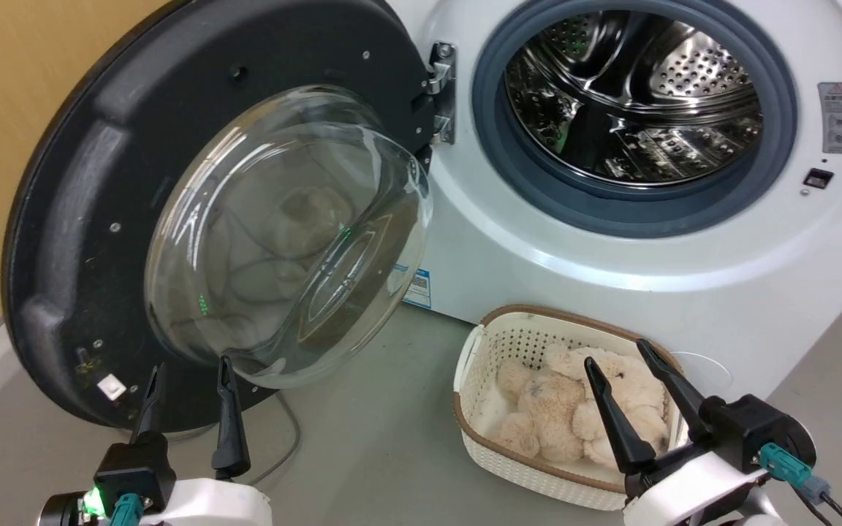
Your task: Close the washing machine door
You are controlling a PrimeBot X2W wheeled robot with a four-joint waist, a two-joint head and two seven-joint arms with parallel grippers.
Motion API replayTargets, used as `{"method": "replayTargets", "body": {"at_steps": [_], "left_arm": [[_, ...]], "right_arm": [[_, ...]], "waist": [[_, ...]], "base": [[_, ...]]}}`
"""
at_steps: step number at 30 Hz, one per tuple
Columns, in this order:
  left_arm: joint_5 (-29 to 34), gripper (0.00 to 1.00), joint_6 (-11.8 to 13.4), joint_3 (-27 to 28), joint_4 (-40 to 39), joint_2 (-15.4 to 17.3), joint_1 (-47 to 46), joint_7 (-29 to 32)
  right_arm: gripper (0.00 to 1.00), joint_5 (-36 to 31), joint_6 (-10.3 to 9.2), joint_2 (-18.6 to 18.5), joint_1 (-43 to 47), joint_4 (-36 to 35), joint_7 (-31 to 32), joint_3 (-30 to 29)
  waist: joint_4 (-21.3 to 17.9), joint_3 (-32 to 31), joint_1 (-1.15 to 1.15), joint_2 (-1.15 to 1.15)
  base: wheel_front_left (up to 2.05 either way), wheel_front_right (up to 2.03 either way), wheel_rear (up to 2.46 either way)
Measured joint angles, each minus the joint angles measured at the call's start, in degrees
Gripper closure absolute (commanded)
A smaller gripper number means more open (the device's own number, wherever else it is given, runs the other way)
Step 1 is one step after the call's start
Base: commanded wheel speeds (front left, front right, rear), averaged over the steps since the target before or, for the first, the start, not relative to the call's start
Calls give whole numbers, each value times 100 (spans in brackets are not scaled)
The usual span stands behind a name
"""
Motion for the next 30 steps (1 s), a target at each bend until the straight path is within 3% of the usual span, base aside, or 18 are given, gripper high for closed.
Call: {"method": "replayTargets", "body": {"at_steps": [30], "left_arm": [[-152, 0, 219, 127, -221, 0, 208, -354]], "right_arm": [[0, 431, 0, -151, -179, 166, -363, 497]], "waist": [[704, -9, 0, 0]], "base": [[0, 0, 0]]}}
